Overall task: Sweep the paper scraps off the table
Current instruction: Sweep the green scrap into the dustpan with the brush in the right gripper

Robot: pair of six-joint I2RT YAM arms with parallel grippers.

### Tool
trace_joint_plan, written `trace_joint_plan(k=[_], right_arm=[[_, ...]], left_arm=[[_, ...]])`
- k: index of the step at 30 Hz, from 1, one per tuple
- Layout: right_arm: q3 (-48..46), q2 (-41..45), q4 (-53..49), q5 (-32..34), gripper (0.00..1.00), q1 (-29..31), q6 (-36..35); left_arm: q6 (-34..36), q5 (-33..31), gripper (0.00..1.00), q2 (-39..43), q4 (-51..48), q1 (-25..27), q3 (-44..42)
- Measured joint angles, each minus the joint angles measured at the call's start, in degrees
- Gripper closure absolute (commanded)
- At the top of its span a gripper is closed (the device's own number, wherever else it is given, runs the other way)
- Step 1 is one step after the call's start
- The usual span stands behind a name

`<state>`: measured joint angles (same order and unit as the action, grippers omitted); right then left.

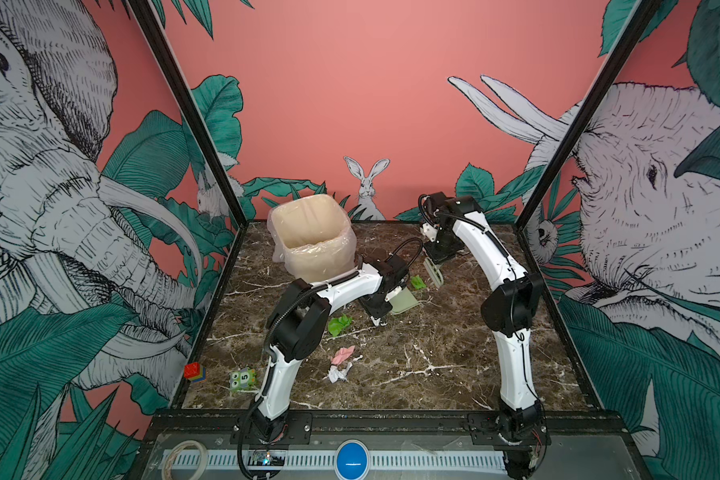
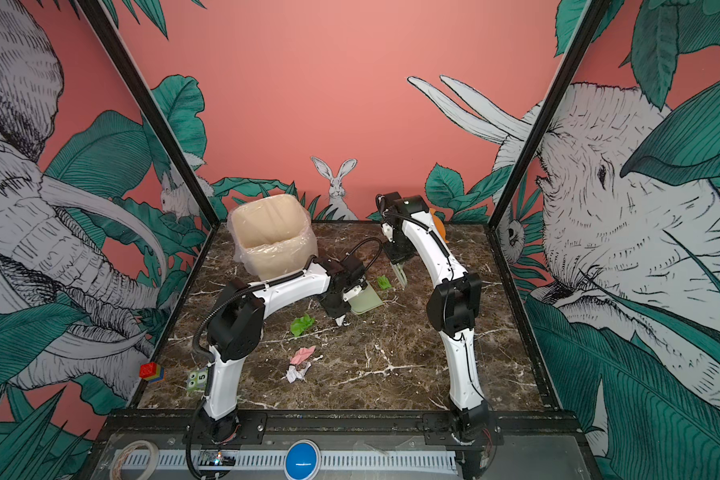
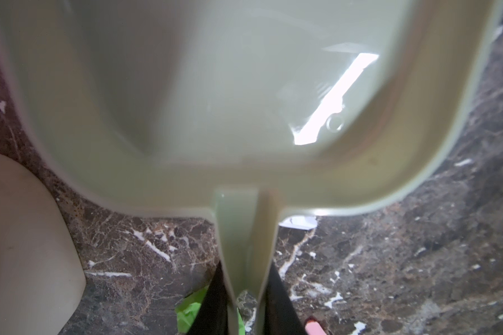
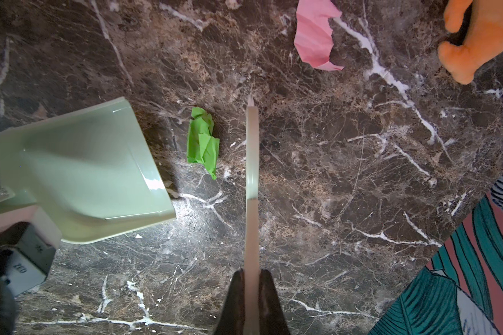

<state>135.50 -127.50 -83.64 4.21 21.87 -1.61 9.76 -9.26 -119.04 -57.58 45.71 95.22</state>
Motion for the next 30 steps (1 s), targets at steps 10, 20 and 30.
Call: trace_joint_plan(k=[10, 20, 30], right_arm=[[0.3, -1.4, -0.2, -0.1, 1.0, 0.1, -0.1], [0.9, -2.1, -0.5, -0.3, 1.0, 0.7, -0.1], [1.3, -2.7, -0.9, -0.3, 1.0, 1.0, -0.1]], left_arm=[[1.2, 1.4, 0.89, -2.4, -1.5, -1.7, 3.4], [2.7, 2.9, 0.88, -5.7, -3.4, -2.7, 6.9], [3.9, 4.4, 0.88, -8.3, -6.6, -3.3, 11.3]])
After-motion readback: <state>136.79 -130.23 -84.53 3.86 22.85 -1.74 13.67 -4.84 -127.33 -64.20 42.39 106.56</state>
